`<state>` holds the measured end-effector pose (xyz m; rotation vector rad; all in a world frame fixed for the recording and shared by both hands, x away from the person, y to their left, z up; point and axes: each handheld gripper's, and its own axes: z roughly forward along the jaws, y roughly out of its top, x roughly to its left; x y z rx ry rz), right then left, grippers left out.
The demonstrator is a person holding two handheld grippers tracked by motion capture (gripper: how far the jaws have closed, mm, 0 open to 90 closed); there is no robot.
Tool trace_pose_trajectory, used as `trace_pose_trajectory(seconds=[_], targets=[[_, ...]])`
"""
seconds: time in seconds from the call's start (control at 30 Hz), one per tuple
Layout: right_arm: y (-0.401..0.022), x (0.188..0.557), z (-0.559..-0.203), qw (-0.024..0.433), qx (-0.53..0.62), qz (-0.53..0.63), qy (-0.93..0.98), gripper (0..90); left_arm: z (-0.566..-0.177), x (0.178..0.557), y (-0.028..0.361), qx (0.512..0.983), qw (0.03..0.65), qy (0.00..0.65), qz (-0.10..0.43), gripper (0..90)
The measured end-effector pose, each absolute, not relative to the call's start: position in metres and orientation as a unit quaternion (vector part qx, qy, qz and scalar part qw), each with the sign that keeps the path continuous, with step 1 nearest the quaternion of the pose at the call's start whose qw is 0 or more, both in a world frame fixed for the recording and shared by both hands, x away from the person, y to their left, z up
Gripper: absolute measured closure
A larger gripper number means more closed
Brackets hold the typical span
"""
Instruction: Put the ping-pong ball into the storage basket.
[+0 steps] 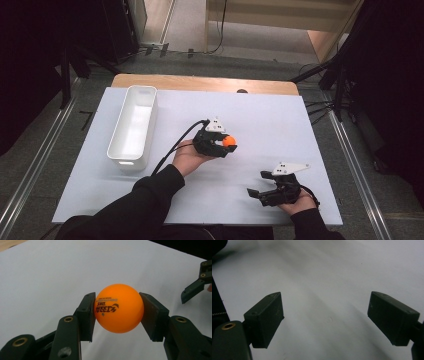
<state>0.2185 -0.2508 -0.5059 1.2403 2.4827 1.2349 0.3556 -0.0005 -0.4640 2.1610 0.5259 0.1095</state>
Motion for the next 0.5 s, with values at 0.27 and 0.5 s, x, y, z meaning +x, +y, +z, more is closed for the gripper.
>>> trace_pose_trajectory(seconds=[0.27,0.5], targets=[[-0.25,0.218,-0.506,0.049,0.411,0.405,0.815,11.9,-0.455,0.355,0.002,0.869,0.443,0.218,0.04,50.4],[-0.251,0.219,-0.505,0.052,0.412,0.409,0.812,11.9,-0.45,0.357,0.004,0.875,0.43,0.218,0.032,50.4]])
